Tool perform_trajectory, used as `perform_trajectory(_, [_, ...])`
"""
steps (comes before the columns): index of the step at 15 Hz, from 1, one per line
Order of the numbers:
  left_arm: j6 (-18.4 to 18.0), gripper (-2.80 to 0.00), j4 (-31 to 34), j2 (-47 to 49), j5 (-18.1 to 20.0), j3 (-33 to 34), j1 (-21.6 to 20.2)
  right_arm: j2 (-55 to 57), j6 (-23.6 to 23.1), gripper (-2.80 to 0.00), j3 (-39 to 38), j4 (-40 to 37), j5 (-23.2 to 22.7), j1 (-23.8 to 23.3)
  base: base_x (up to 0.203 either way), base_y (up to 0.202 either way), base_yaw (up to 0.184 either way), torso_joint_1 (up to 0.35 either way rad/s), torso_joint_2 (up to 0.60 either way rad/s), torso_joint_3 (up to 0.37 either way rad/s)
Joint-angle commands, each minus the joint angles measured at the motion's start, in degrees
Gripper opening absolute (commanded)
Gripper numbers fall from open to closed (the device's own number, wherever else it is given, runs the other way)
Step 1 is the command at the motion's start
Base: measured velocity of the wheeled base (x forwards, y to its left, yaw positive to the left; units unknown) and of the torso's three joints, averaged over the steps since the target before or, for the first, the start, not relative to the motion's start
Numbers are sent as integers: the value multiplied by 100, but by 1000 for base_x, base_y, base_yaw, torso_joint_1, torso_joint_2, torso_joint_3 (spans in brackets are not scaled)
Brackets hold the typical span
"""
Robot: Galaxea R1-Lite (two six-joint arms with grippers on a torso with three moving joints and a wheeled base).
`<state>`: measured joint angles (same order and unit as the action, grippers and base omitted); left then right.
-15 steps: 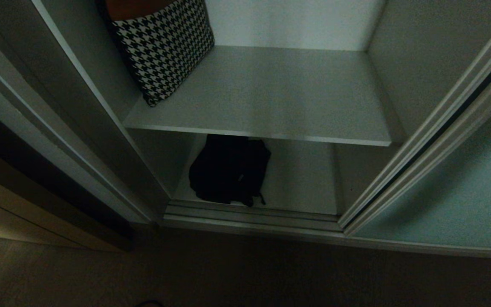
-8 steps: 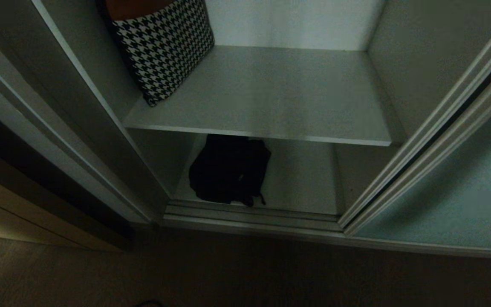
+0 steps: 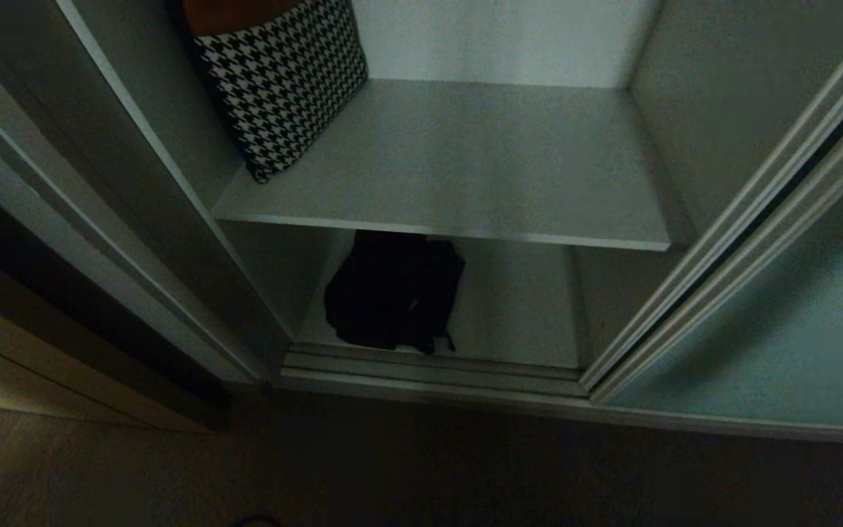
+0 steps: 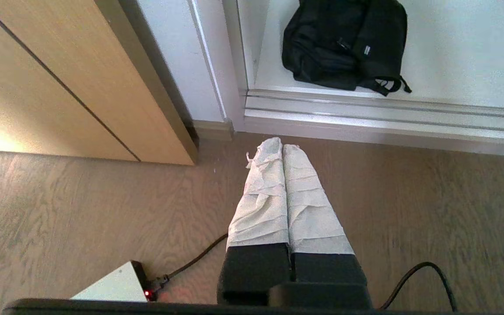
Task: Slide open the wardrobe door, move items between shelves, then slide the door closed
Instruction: Close the door
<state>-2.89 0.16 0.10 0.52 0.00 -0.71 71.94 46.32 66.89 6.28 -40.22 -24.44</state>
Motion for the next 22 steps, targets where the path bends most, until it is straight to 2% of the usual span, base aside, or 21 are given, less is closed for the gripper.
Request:
perform_trajectory(1, [-1, -280, 2, 8, 0, 0, 0, 13, 28, -280, -1, 5, -13, 20, 0, 0, 0, 0, 0, 0])
perform_trajectory(7, [-1, -280, 2, 8, 0, 0, 0, -57, 8, -280, -9, 5, -17, 264, 0, 0, 0, 0, 0, 0])
perform_trajectory(12, [-1, -280, 2, 8, 0, 0, 0, -97, -60, -280, -12, 17, -4, 765, 0, 0, 0, 0, 0, 0])
perform_trajectory(18, [-1, -280, 2, 8, 0, 0, 0, -63, -391, -280, -21, 31, 74, 1906, 0, 0, 0, 0, 0, 0])
perform_trajectory(22, [-1, -280, 2, 8, 0, 0, 0, -141, -795, -280, -90, -5, 603, 3252, 0, 0, 0, 0, 0, 0])
